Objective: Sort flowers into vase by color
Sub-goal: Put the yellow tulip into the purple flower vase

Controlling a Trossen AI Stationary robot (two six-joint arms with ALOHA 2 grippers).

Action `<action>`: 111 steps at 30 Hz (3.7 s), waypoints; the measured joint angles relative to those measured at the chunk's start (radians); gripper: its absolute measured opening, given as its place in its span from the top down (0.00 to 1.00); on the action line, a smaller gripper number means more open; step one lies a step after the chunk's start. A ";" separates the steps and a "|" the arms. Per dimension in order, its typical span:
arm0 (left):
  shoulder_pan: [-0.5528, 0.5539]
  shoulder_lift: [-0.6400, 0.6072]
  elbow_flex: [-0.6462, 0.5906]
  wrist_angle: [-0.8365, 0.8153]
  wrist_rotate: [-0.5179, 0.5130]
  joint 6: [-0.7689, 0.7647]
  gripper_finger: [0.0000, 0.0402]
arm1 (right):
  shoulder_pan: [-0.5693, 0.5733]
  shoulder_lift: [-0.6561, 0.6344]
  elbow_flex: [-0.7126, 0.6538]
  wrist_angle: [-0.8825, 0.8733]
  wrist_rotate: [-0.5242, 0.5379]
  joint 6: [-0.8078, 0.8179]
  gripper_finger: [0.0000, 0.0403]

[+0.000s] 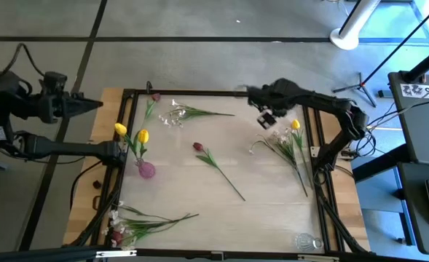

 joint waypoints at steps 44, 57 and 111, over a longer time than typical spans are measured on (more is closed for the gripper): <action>0.000 0.000 -0.019 0.111 -0.075 0.340 0.63 | -0.170 -0.094 -0.753 0.515 -0.312 0.223 0.95; 0.000 0.000 -0.019 0.199 -0.070 0.462 0.62 | 0.058 -0.378 -0.394 0.357 -0.184 0.328 0.98; -0.099 0.546 -0.154 0.623 0.020 0.714 0.46 | 0.425 0.001 0.095 1.595 -0.320 -0.331 1.00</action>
